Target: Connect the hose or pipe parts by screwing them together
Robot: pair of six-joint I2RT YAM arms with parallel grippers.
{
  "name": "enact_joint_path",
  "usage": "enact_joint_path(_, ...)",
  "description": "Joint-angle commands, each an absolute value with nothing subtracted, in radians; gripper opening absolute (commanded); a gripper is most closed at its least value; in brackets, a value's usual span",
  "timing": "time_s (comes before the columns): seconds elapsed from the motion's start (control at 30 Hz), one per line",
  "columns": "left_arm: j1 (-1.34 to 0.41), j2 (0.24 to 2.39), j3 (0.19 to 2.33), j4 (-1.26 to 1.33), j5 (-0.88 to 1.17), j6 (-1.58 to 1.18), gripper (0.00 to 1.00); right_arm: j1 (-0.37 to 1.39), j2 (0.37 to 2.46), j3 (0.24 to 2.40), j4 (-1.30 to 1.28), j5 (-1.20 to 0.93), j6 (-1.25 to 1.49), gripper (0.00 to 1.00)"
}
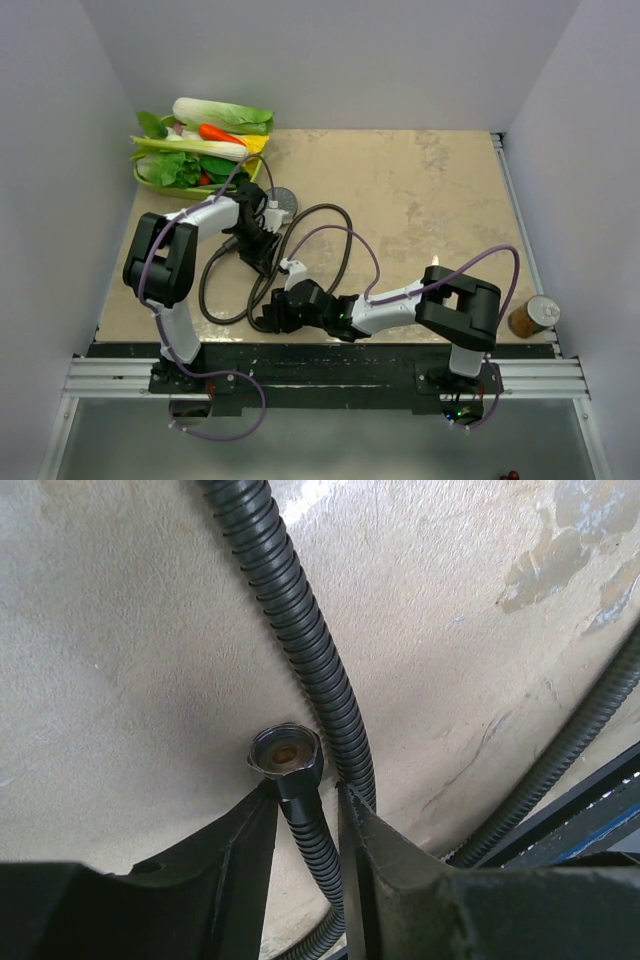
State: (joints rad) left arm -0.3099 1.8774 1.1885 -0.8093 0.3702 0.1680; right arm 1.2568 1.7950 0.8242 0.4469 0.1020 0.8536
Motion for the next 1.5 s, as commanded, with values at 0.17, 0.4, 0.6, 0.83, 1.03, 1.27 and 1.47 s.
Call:
enact_joint_path(0.17, -0.322, 2.014, 1.141, -0.589, 0.276, 0.225, 0.32, 1.27, 1.833, 0.877, 0.54, 0.077, 0.876, 0.0)
enact_joint_path(0.4, -0.322, 1.955, 1.141, -0.606, 0.367, 0.308, 0.0, 1.275, 1.761, 0.812, 0.535, 0.109, 0.858, 0.0)
enact_joint_path(0.6, -0.316, 1.824, 1.146, -0.705, 0.417, 0.506, 0.0, 1.143, 1.468, 0.672, 0.47, 0.117, 0.775, 0.0)
enact_joint_path(0.83, -0.318, 1.729, 1.149, -0.801, 0.521, 0.659, 0.0, 1.006, 1.155, 0.572, 0.358, 0.106, 0.678, 0.0)
enact_joint_path(1.03, -0.359, 1.609, 1.154, -0.92, 0.646, 0.827, 0.0, 0.963, 0.98, 0.468, 0.365, -0.009, 0.637, 0.0)
enact_joint_path(1.27, -0.419, 1.419, 1.137, -1.063, 0.788, 1.061, 0.0, 0.943, 0.827, 0.433, 0.289, -0.233, 0.509, 0.0)
enact_joint_path(1.47, -0.581, 1.373, 1.103, -1.072, 0.733, 1.002, 0.0, 0.943, 0.819, 0.486, 0.245, -0.322, 0.302, 0.0)
